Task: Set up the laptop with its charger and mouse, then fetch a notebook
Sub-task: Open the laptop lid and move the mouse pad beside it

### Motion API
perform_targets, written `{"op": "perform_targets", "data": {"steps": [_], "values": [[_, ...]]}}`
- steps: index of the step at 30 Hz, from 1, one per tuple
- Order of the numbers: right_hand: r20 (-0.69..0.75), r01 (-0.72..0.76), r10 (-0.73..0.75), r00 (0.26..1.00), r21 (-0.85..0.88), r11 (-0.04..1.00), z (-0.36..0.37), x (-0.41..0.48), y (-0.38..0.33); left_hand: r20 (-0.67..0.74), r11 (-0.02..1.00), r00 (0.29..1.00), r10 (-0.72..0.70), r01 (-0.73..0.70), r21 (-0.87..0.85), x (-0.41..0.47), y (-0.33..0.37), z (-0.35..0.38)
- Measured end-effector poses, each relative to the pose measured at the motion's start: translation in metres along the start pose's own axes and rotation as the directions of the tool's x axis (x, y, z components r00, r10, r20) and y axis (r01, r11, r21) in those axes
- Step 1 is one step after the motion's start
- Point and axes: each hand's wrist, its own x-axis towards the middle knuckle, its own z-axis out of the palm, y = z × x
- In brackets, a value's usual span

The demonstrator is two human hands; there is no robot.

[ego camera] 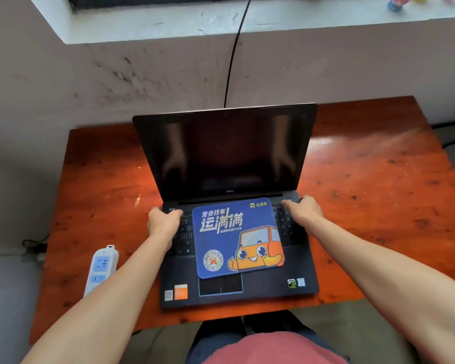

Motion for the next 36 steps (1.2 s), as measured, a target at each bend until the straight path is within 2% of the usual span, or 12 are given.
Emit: {"op": "perform_targets", "data": {"steps": [4,9,11,13,14,16,19,22,25,28,30,36], "values": [[0.023,-0.001,0.001,1.000,0.002,1.000,-0.006,0.007,-0.012,0.018,0.999,0.999,0.040,-0.039,-0.031,0.010,0.013,0.002],[0.050,0.014,-0.016,0.999,0.043,0.999,0.002,0.008,-0.022,0.010,0.998,0.998,0.058,-0.058,0.024,0.021,0.017,-0.006],[0.046,0.053,-0.053,0.998,0.006,0.999,0.001,0.004,-0.023,-0.004,0.982,0.995,0.098,-0.096,0.165,0.021,0.016,-0.008],[-0.056,0.144,-0.150,0.987,-0.097,0.985,0.001,-0.005,-0.022,-0.002,0.904,0.974,0.226,-0.208,0.374,0.014,0.015,-0.006],[-0.104,0.187,-0.200,0.974,-0.122,0.975,0.002,-0.011,-0.021,0.021,0.876,0.959,0.281,-0.265,0.403,0.008,0.015,-0.002],[-0.075,0.214,-0.220,0.973,-0.084,0.973,0.009,-0.024,-0.021,0.109,0.895,0.960,0.257,-0.279,0.349,-0.006,0.010,0.008],[0.085,0.167,-0.162,0.983,-0.057,0.984,0.028,-0.043,-0.021,0.150,0.964,0.984,0.095,-0.128,0.233,-0.027,-0.002,0.018],[0.074,0.179,-0.173,0.982,-0.071,0.981,0.037,-0.054,-0.019,0.174,0.980,0.984,0.044,-0.076,0.183,-0.029,-0.012,0.018],[0.102,0.144,-0.143,0.984,-0.003,0.990,0.034,-0.055,-0.015,0.254,0.997,0.967,-0.022,0.003,0.076,-0.026,-0.019,0.014],[0.172,0.156,-0.182,0.968,0.156,0.975,0.029,-0.052,-0.009,0.353,0.999,0.935,0.035,-0.043,0.014,-0.033,-0.012,0.019],[0.162,0.158,-0.206,0.965,0.263,0.952,0.015,-0.047,-0.005,0.404,0.996,0.911,0.079,-0.084,-0.004,-0.045,0.002,0.027],[-0.036,0.184,-0.182,0.983,0.278,0.943,-0.062,-0.012,0.047,0.556,0.970,0.804,0.209,-0.243,-0.013,-0.102,0.040,0.089]]}}
